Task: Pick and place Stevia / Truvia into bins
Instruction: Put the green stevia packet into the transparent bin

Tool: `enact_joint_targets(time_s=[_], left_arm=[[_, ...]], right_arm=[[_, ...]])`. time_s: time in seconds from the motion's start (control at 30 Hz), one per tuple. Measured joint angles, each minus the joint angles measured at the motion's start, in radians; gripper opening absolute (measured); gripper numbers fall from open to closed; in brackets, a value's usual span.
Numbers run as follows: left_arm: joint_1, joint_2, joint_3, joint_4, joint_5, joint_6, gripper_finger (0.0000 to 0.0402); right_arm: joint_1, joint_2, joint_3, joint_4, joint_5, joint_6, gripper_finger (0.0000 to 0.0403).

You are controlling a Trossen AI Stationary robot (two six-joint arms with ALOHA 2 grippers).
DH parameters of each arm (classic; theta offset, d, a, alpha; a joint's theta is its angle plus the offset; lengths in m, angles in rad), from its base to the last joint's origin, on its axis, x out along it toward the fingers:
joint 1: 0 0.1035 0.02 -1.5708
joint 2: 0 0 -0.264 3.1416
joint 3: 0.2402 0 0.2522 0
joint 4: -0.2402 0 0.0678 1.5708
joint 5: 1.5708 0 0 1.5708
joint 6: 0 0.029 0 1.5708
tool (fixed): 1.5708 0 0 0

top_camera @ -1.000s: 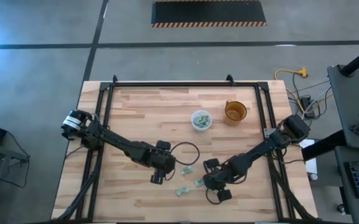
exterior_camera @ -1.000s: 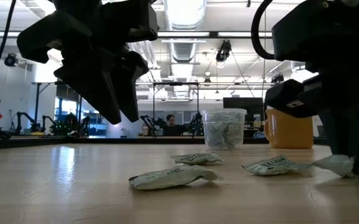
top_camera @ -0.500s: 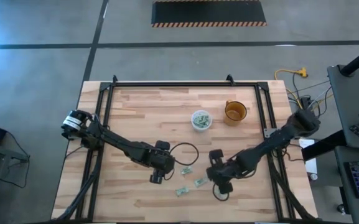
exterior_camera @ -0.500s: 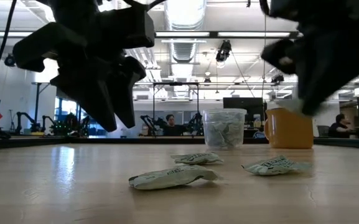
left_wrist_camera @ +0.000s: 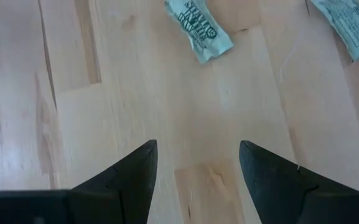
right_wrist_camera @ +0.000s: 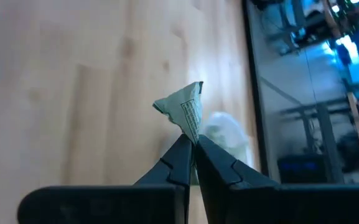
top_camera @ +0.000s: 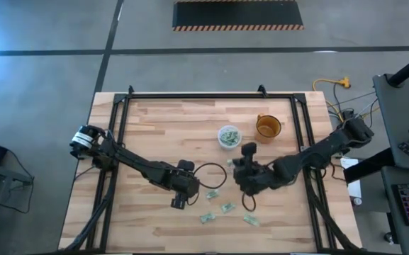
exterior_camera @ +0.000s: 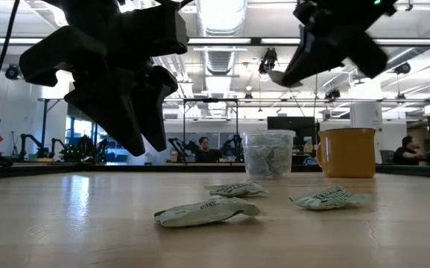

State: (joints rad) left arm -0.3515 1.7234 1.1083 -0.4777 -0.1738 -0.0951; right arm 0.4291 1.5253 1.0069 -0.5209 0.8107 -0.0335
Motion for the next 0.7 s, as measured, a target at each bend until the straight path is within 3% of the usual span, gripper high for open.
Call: enact_joint_targets(time_s=[0.43, 0.7], left_arm=[[0.001, 0.0, 0.0, 0.0, 0.0, -0.001, 0.021], [0.003, 0.0, 0.0, 0.002, 0.0, -0.002, 0.021]], right_arm=[[-0.269, -0.017, -0.008, 0.006, -0.013, -0.015, 0.0013], [-0.386, -0.015, -0.07, 0.181, -0.275, -0.12, 0.0013]])
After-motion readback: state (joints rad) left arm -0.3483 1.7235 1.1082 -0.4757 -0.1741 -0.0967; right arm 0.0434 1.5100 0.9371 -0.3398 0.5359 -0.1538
